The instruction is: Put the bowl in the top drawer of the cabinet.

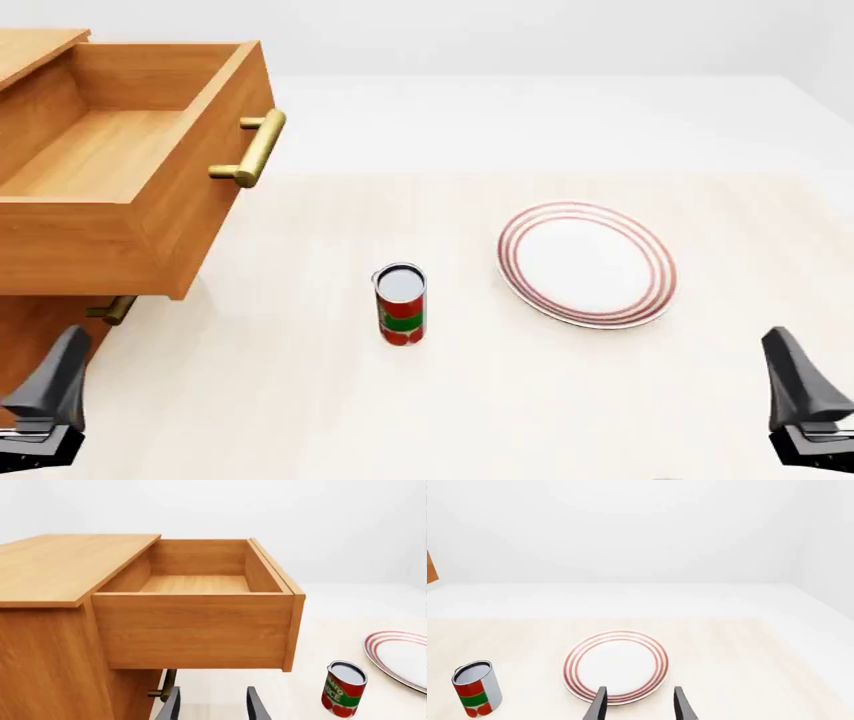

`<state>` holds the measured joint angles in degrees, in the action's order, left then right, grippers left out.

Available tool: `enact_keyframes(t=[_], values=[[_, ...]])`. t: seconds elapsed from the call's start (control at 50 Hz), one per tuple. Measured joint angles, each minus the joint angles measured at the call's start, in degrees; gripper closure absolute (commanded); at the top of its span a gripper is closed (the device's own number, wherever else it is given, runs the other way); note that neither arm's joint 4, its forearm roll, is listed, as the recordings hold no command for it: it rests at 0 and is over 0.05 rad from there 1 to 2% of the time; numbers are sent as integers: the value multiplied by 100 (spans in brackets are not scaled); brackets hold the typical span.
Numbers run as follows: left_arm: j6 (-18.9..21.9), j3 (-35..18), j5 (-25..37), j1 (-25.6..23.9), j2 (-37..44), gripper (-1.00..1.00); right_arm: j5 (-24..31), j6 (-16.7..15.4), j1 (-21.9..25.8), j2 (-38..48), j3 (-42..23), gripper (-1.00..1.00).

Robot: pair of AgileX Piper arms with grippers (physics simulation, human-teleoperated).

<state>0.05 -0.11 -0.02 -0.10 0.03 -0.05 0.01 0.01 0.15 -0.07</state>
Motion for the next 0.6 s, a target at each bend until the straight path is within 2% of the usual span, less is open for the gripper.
enact_keyframes(t=[0.6], values=[[297, -138, -240, -293, -3, -100, -64, 2, 4, 81, -12, -100]])
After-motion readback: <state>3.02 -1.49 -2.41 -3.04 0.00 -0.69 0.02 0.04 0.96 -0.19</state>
